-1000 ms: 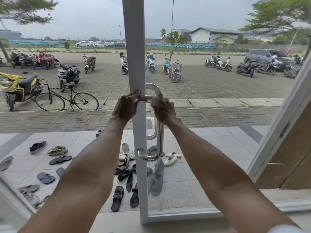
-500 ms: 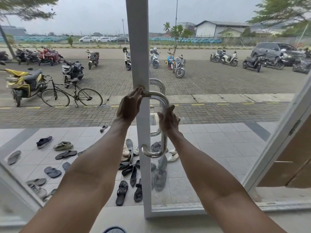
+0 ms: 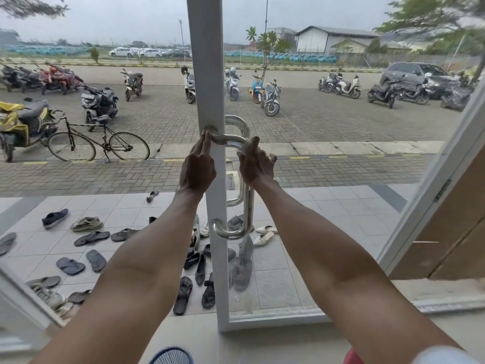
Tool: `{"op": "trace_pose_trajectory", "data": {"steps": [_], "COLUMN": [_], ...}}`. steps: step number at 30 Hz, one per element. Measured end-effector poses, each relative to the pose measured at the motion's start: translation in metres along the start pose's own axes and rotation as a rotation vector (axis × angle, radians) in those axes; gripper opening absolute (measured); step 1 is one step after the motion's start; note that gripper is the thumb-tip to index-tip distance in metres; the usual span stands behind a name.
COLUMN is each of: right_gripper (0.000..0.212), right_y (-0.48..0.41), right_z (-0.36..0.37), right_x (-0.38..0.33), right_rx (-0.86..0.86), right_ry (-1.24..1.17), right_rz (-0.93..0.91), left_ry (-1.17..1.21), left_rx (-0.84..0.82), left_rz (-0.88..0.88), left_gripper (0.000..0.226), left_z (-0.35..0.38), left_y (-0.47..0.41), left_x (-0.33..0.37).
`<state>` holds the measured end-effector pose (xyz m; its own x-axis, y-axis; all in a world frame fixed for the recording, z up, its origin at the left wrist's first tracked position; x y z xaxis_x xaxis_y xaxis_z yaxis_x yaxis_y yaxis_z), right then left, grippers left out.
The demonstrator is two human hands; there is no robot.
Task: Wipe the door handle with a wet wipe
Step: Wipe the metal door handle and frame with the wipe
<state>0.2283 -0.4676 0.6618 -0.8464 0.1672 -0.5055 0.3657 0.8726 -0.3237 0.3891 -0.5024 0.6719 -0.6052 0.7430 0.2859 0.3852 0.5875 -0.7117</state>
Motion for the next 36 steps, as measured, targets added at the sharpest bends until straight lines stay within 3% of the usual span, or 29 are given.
{"op": "trace_pose_trajectory", "data": {"steps": [6, 12, 15, 26, 36], "right_gripper": [0.064, 0.07, 0.072, 0.066, 0.039], "right_y": [0.005, 0.009, 0.014, 0.037, 0.005], "right_z": [0.012, 0.025, 0.035, 0.068, 0.007], "right_x": [0.001, 0.011, 0.019, 0.046, 0.003], "right_rx": [0.012, 0.055, 0.059, -0.002, 0.323], "right_ry": [-0.008, -0.037, -0.069, -0.024, 0.046], "right_rz": [0.028, 0.057, 0.071, 0.057, -0.09], "left_ry": [-0.016, -0.145, -0.182, -0.135, -0.116], "left_rx": [-0.088, -0.505, -0.592, -0.505, -0.421], "left_rz": [-0.101, -0.038, -0.054, -0.086, -0.124], "left_gripper": [0.071, 0.093, 0.102, 0.105, 0.108], "left_z": [0.013, 0.042, 0.046, 0.054, 0.071], "left_y": [0.011, 0.031, 0.04, 0.051, 0.054], "left_x": [-0.01, -0.028, -0.035, -0.028, -0.025]}}
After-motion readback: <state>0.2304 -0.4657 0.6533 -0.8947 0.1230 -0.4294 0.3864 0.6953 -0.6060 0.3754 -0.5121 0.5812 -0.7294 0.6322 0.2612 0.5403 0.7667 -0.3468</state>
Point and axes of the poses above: each hand's wrist, its own y-axis away from the middle knuckle, its own z-axis out of the palm, x = y × z, the point moved 5 cm from there along -y, towards the middle knuckle, and after that the axes turned 6 degrees about -x, right-handed, at the moved point
